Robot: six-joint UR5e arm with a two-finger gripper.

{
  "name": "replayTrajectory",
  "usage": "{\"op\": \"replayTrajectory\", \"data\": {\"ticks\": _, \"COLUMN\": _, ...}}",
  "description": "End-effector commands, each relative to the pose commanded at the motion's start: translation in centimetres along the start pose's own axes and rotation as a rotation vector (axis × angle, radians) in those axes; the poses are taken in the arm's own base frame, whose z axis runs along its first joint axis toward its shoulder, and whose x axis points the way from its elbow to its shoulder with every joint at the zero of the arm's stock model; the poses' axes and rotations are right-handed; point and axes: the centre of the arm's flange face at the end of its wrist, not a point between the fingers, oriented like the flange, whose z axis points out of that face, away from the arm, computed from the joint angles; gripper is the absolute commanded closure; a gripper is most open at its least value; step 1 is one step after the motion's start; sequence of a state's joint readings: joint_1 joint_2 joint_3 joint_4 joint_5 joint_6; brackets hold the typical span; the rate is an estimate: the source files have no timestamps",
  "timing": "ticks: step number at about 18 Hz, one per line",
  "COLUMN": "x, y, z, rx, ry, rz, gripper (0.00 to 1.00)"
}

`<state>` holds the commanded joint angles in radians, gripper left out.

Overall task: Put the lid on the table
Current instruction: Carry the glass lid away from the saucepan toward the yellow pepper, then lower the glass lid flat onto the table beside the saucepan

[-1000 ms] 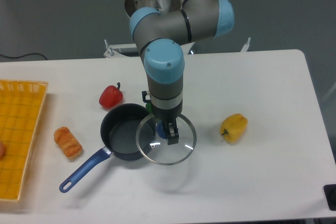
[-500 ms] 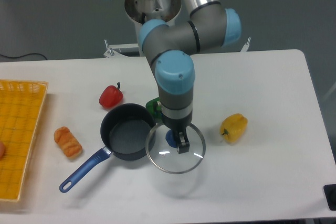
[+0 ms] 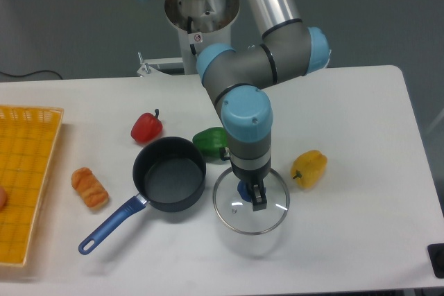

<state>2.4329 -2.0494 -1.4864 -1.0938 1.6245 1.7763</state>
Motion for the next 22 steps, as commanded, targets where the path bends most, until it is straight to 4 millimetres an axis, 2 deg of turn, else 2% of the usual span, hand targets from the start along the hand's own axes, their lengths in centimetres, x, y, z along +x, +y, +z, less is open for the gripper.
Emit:
{"op": "replayTrajectory", "data": {"ticks": 4, "x": -0.1, "y": 0.0, "z": 0.7, "rx": 0.002, "ry": 0.007, "rz": 0.005, "gripper": 0.36}}
{"op": "replayTrajectory", "data": {"ticks": 9, "x": -0.1, "y": -0.1, "z": 3.1, "rx": 0.006, "ry": 0.035, "rz": 0.005, "gripper": 0.36}}
{"op": "replayTrajectory", "data": {"ticks": 12, "x": 0.0, "y": -0.2, "z": 3.9, "rx": 0.010, "ry": 0.049, "rz": 0.004, "gripper": 0.36}}
{"op": "replayTrajectory", "data": {"ticks": 22, "x": -0.1, "y": -0.3, "z": 5.4, "rx": 0.012, "ry": 0.066, "rz": 0.005, "gripper": 0.36}}
